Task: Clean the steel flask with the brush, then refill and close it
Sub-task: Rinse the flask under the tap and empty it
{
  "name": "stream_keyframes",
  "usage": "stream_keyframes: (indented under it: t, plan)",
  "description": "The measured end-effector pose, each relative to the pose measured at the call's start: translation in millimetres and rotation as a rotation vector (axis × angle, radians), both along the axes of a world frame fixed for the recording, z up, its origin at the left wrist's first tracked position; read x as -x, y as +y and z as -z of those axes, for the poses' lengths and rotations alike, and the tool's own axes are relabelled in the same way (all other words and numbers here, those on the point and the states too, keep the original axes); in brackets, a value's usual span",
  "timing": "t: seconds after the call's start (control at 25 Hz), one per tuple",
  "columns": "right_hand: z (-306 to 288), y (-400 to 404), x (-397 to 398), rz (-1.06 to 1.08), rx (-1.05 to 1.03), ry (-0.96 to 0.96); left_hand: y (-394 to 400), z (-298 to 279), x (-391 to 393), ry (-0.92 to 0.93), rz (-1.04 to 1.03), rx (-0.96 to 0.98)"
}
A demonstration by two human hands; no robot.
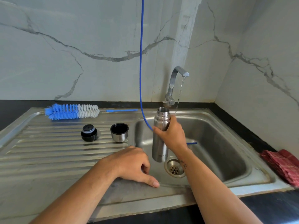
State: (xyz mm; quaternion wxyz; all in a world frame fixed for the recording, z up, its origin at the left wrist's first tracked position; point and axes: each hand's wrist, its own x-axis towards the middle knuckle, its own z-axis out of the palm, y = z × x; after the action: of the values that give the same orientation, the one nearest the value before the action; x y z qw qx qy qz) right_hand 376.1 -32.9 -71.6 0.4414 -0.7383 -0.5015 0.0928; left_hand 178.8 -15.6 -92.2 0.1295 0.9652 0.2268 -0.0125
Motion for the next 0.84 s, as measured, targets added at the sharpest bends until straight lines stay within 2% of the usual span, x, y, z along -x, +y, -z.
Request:
stream_keyframes:
  t: [0.16,0.48,0.6,0.76,0.84]
  plan:
    - [5,4,-2,0.016,-0.038,0.043,2,0,0,0.003,0.007,0.006]
    - [8,4,-3,-0.017,0.022,0.021,0,0,0,0.004,-0.001,0.022]
    - [10,4,-2,0.002,-0.057,0.051,2,0,0,0.002,0.001,0.019]
    - [13,3,2,-0.024,0.022,0.010,0,-1,-1,0.005,0.003,0.036]
    - [14,4,2,-0.011,-0.035,0.072,1,-1,0,-0.001,0.004,0.023]
